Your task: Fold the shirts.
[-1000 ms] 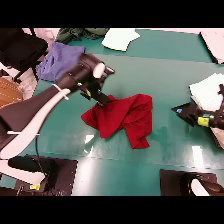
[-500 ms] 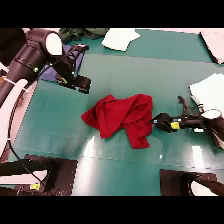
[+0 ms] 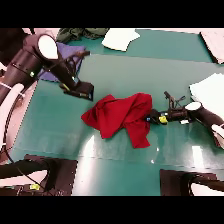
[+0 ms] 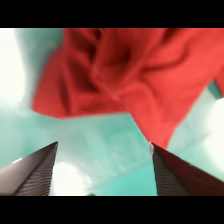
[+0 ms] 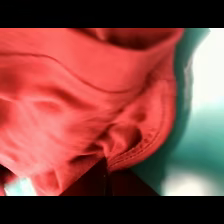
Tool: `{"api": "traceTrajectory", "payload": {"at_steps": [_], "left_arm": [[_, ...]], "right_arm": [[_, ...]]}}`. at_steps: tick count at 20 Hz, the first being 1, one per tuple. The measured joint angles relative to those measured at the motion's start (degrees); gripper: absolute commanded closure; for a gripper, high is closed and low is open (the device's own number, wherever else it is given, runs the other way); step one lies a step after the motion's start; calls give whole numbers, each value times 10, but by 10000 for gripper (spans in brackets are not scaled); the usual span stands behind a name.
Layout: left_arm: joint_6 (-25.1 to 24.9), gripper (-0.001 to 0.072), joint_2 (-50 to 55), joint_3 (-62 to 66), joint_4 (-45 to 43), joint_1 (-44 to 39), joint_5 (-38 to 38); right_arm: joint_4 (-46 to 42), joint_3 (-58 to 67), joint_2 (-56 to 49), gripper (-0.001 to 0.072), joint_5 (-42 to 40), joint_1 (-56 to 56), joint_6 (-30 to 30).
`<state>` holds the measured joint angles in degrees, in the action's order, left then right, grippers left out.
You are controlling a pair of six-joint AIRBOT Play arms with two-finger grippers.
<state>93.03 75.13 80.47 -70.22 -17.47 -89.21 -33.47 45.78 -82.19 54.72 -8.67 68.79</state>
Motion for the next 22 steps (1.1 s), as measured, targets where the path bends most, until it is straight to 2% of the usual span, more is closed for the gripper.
{"api": "traceTrajectory", "payload": {"at_steps": [4, 9, 13, 18, 20, 22], "left_arm": [[-13, 52, -53, -187, 101, 0, 57], [-21, 51, -102, -386, 136, 44, 179], [-31, 51, -115, -437, 138, 104, 275], [-67, 54, -119, -452, 158, 128, 368], [-76, 259, -118, -456, 163, 130, 407], [-83, 280, -117, -457, 163, 132, 436]], "right_arm": [[1, 34, 1, 694, 12, -5, 5], [-38, 45, 21, 694, 25, -5, 23], [-69, 46, 28, 694, 41, -5, 38], [-81, 47, 30, 694, 51, -5, 44], [-81, 47, 30, 694, 54, -5, 45], [-82, 47, 30, 694, 56, -5, 46]]}}
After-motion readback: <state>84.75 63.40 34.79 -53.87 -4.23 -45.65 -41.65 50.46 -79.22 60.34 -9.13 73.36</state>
